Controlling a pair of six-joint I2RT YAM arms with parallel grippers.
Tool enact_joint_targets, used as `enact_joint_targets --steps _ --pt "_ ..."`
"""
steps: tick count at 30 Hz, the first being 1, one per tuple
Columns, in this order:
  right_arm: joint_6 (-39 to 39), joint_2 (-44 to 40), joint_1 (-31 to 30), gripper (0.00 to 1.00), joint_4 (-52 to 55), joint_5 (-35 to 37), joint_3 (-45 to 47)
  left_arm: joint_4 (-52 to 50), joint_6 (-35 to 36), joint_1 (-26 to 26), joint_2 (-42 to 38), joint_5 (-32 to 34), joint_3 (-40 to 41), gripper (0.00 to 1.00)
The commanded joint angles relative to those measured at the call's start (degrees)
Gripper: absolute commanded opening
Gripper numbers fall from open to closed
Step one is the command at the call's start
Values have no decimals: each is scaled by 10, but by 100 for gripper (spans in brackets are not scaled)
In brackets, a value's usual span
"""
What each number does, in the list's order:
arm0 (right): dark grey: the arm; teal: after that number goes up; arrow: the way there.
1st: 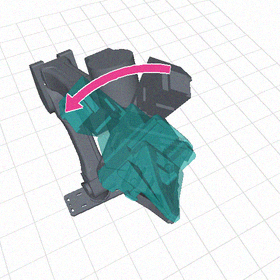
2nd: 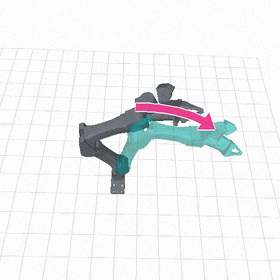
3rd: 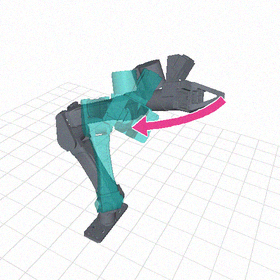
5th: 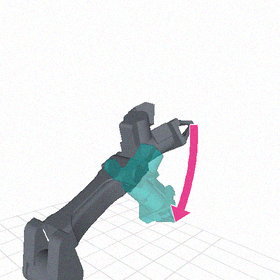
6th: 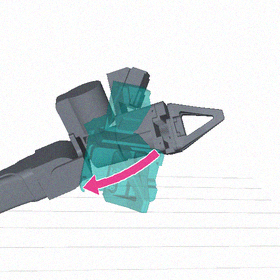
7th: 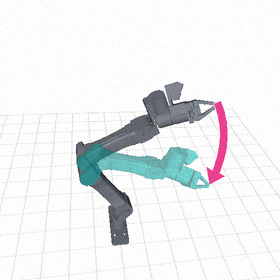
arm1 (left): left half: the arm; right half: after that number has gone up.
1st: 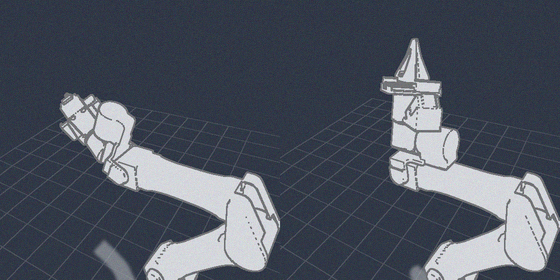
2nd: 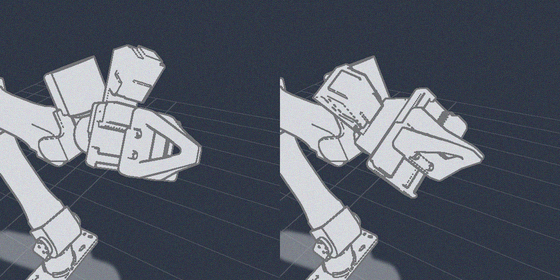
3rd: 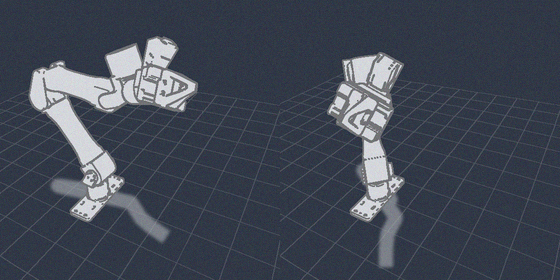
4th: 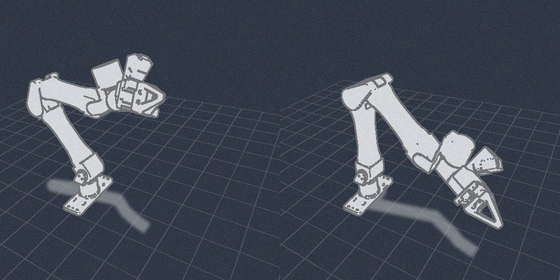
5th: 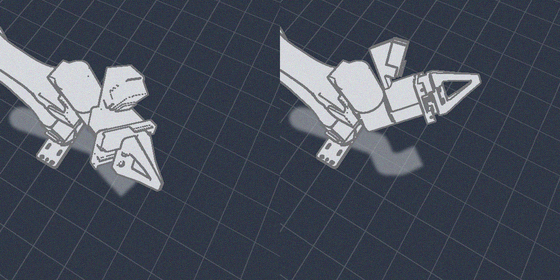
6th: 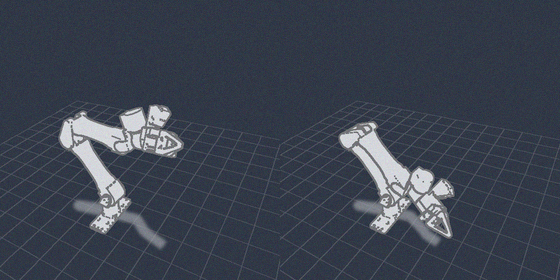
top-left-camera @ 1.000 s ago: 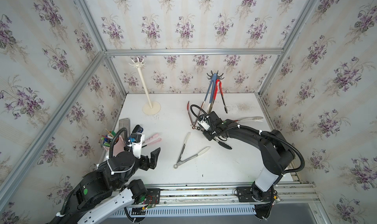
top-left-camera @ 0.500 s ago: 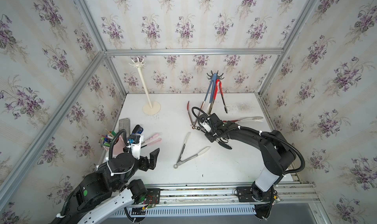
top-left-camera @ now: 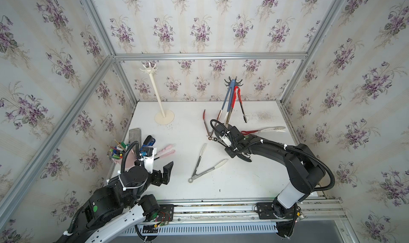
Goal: Hang food tongs on kitchen utensil racks
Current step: Pick up the food tongs from the center of the board.
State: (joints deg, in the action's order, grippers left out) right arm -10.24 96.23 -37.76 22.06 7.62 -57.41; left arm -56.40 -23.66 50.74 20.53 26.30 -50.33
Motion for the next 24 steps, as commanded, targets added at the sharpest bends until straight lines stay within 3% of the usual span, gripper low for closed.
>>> enact_joint_targets --steps 1,10,18,24 --pt "8 11 2 28 11 8 3 0 -10 0 -5 11 4 99" --pt "10 39 9 27 1 5 -6 0 -10 0 -10 16 9 99" --pt "15 17 10 11 -8 11 -1 0 -10 0 -11 19 10 99" --pt "6 -3 9 5 -6 11 -4 0 -11 0 -13 22 12 99"
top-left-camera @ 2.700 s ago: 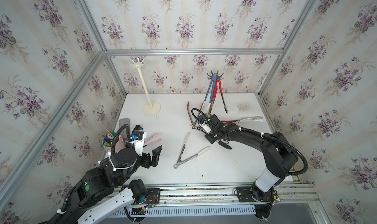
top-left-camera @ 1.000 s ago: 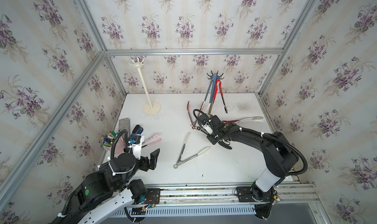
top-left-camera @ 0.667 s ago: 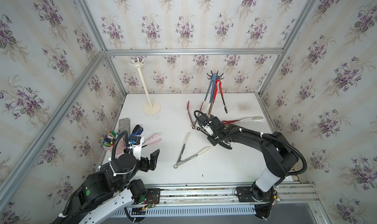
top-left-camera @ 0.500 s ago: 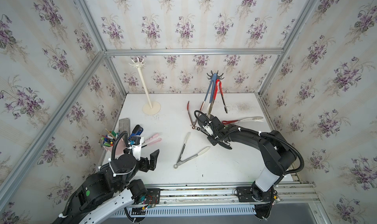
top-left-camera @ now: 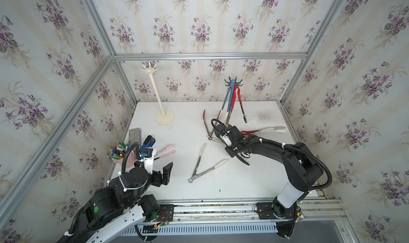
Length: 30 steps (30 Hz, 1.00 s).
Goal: Hang food tongs on kitchen utensil racks
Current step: Pick up the food tongs from the center of the board.
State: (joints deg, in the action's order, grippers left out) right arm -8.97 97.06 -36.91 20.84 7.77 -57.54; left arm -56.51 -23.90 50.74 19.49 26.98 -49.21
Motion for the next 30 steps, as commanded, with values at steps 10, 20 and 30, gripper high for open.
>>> enact_joint_targets --steps 10,20,30 --pt "-14 -45 1 4 31 -49 -15 1 -7 0 -3 17 2 99" --pt "7 -121 3 2 38 -55 -3 2 -8 0 -2 15 2 99" --pt "35 -232 3 0 39 -78 24 4 -10 0 1 13 1 99"
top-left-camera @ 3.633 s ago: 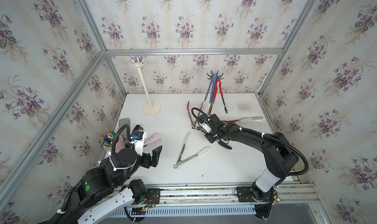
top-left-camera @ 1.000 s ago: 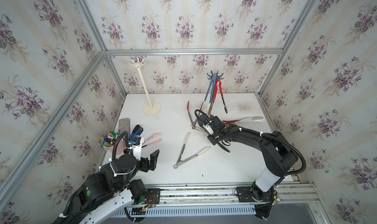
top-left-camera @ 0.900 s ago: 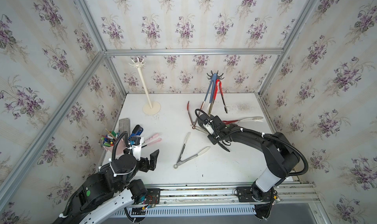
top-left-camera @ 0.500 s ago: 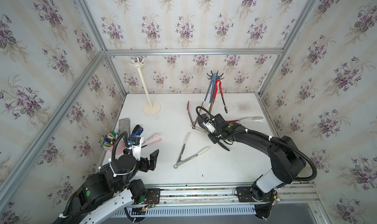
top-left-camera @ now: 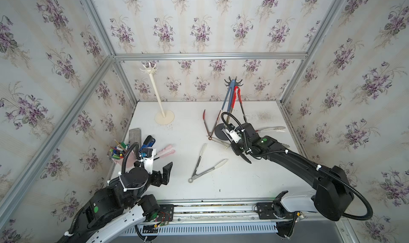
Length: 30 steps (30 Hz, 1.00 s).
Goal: Hang food tongs on kitchen utensil racks
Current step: Pick up the food tongs from the center of the board.
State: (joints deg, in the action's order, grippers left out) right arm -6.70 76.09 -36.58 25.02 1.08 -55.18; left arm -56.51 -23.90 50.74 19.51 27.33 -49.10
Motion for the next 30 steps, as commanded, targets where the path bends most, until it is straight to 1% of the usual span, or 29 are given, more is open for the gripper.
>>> enact_joint_targets --steps 1,6,12,30 --pt "14 -33 0 0 -2 -13 1 5 -12 0 2 10 0 99" --pt "26 -101 0 0 -10 -40 3 28 -8 0 6 -4 7 99" --pt "31 -172 0 0 -24 -61 14 52 1 0 30 -25 -2 99" --pt "42 -272 0 0 -37 -72 -5 110 55 0 108 -82 -72 99"
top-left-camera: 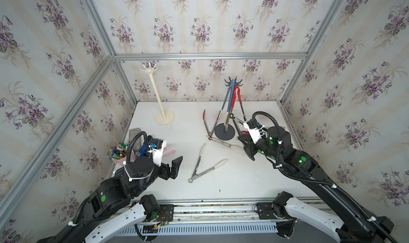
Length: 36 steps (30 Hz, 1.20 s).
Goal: Hang food tongs on kitchen utensil racks
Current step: Pick up the food tongs from the center of the board, then hang the food tongs on the rack.
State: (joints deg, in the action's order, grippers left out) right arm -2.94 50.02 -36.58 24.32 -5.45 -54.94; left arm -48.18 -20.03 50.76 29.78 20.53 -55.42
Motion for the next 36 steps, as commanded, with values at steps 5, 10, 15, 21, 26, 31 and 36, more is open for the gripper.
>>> enact_joint_targets --steps 5,10,15,21,26,31,36 --pt "3 -26 1 0 -41 -6 -13 35 36 0 16 -25 -30 99" --pt "10 -25 6 0 -74 -9 -12 52 78 0 24 -37 -45 99" --pt "16 -17 11 0 -116 -13 -9 75 115 0 24 -51 -47 99" --pt "13 -8 22 0 -164 -6 -3 113 139 0 32 -81 -37 99" --pt "16 -33 87 0 -238 -35 29 163 140 0 59 -131 -20 99" --pt "44 -32 215 0 -300 -172 39 192 134 0 88 -169 -10 99" --pt "87 11 324 0 -383 -332 60 197 126 0 106 -163 -12 99"
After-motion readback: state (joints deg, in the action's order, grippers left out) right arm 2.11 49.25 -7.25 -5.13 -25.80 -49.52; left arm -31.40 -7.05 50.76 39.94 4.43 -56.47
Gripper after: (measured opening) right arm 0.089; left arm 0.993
